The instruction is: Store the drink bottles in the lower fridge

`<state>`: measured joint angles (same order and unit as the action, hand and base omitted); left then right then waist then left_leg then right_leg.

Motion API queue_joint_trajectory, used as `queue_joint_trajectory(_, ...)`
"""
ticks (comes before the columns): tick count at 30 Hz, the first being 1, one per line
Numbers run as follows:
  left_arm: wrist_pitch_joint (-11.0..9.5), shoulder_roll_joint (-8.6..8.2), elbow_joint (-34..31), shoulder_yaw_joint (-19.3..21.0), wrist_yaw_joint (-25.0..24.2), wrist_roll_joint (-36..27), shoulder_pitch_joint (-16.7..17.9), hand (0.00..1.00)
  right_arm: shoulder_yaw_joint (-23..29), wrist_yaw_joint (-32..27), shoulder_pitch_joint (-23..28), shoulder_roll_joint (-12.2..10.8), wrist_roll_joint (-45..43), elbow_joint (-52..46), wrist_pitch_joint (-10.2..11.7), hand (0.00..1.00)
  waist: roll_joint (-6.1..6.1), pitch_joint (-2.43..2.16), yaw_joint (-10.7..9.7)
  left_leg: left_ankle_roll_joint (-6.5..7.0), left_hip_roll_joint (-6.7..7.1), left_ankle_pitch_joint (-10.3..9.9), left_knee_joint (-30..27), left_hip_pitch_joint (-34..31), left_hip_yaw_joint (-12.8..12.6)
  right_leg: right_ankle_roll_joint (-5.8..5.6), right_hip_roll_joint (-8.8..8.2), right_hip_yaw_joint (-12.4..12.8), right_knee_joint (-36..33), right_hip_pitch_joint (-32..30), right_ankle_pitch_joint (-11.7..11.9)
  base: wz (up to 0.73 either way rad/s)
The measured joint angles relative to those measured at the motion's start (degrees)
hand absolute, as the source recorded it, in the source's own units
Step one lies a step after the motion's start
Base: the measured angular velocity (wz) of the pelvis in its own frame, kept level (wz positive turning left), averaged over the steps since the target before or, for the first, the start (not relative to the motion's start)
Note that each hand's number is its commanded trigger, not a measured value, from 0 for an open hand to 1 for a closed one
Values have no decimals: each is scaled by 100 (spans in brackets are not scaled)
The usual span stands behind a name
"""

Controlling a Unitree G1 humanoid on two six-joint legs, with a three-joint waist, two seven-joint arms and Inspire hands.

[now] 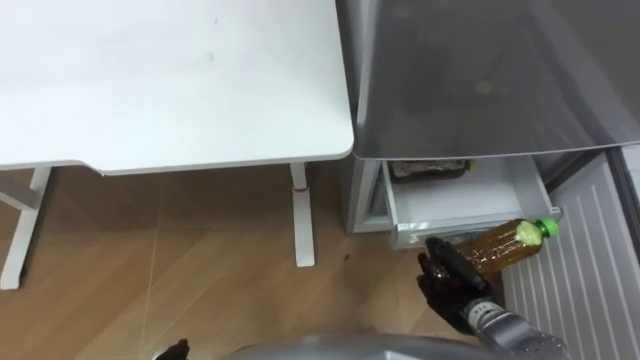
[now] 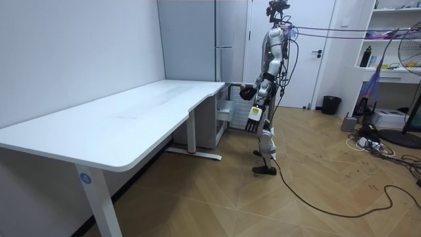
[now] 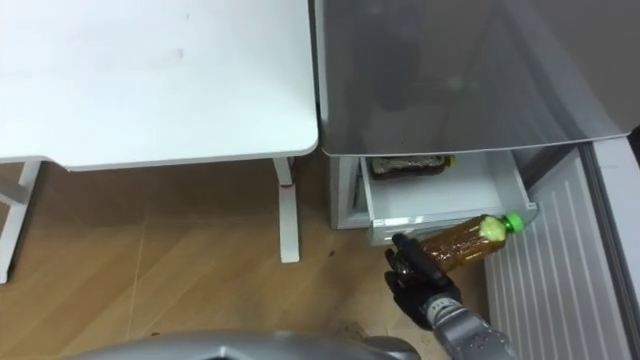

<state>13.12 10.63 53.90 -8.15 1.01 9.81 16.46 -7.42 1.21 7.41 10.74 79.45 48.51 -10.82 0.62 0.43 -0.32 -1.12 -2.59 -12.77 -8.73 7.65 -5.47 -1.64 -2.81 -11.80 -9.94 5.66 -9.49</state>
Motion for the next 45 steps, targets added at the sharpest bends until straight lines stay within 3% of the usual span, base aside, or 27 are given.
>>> queue_joint_trajectory(5, 199, -85, -8, 5, -218, 239, 147, 0, 242, -169, -30, 10, 418, -267, 77, 100, -17, 3, 4, 0, 6, 1, -19, 13, 9, -6, -6, -2, 0, 12, -5, 1)
queue_joint_trajectory(14, 181, -98, -30, 143, -327, 238, 236, 0, 529, -385, -190, 8, 422, -254, 248, 100, -129, 3, 40, 0, 34, 1, -163, 78, 106, -22, -50, -101, -4, 145, -82, 6)
queue_joint_trajectory(27, 193, -51, -66, 284, -531, 382, 257, 0, 930, -612, -473, 38, 607, -145, 252, 100, -100, 6, 60, 0, 63, 3, -261, -132, 301, -22, -84, -299, 14, 77, -100, 8)
queue_joint_trajectory(31, 193, -45, -53, 284, -573, 377, 73, 0, 1008, -724, -935, 66, 832, -115, 252, 100, 5, 0, 39, 20, 73, 25, -309, -497, 319, -5, -99, -283, -103, -255, -65, 0)
queue_joint_trajectory(35, 195, -41, -48, 289, -647, 358, -137, 0, 1342, -716, -1903, 99, 828, 636, 266, 100, 102, 3, -2, 35, 95, 71, -310, -766, 321, 1, -133, -277, -218, -598, -57, 0)
queue_joint_trajectory(45, 249, 63, 61, 204, -783, 333, -391, 0, 1559, -580, -2722, 318, 589, 1696, 260, 100, 138, 27, 76, 35, 110, 164, -394, -1537, 372, 42, -184, -336, -398, -1402, -15, 1)
